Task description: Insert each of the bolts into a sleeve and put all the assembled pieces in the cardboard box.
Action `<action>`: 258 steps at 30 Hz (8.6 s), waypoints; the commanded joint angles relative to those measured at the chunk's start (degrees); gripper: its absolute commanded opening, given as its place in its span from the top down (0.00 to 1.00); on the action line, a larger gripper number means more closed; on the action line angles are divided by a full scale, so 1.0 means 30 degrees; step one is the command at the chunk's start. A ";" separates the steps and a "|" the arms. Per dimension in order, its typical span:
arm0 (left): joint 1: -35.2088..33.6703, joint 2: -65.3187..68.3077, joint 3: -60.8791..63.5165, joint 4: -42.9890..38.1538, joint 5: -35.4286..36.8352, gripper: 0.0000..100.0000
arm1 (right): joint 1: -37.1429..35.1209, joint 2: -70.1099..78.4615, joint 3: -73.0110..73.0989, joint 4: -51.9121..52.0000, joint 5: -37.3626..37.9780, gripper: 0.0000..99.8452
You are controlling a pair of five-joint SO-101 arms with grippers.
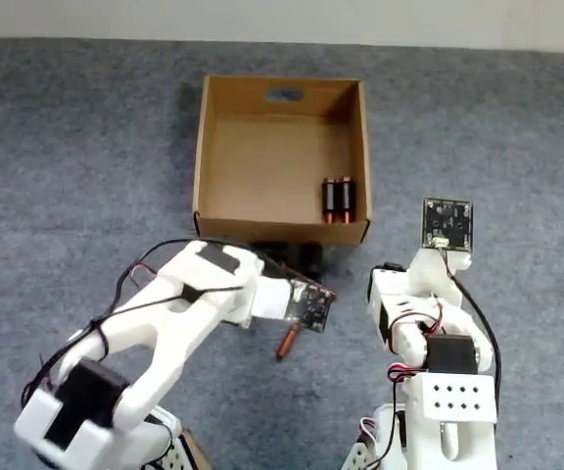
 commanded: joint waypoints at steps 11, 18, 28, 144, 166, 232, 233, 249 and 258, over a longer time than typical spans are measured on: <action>-0.1832 -0.7839 0.2974 -0.0059 1.1897 0.99 | 0.0161 -0.0366 -0.0161 -0.0425 -0.0234 0.99; -0.2505 -0.7810 0.2212 0.0293 1.7289 0.99 | 0.0161 -0.0366 -0.0132 -0.0425 -0.0234 0.99; -0.2300 -0.1773 -0.0835 0.2842 1.8286 0.99 | 0.0161 -0.0366 -0.0132 -0.0337 -0.0234 0.99; 0.4879 -1.7275 0.0601 -1.1370 2.6051 0.99 | -0.8659 -1.2615 0.9480 -1.3348 0.0996 0.99; 0.3092 -1.7158 0.0132 -0.8674 2.6051 0.99 | -0.8659 -1.2615 0.9480 -1.3348 0.0996 0.99; 0.2886 -1.7275 0.2066 -0.7824 2.6256 0.99 | -0.8630 -1.2615 0.9480 -1.3348 0.0996 0.99; 0.2857 -1.7275 0.2359 -0.7824 2.6725 0.99 | -0.8630 -1.2615 0.9480 -1.3348 0.0996 0.99; 0.1978 -1.7275 0.3678 -0.7560 2.9831 0.87 | -0.8630 -1.2615 0.9480 -1.3348 0.0996 0.99; 0.1949 -1.7304 -0.0073 -0.2608 2.9714 0.85 | -0.8630 -1.2615 0.9480 -1.3348 0.0996 0.99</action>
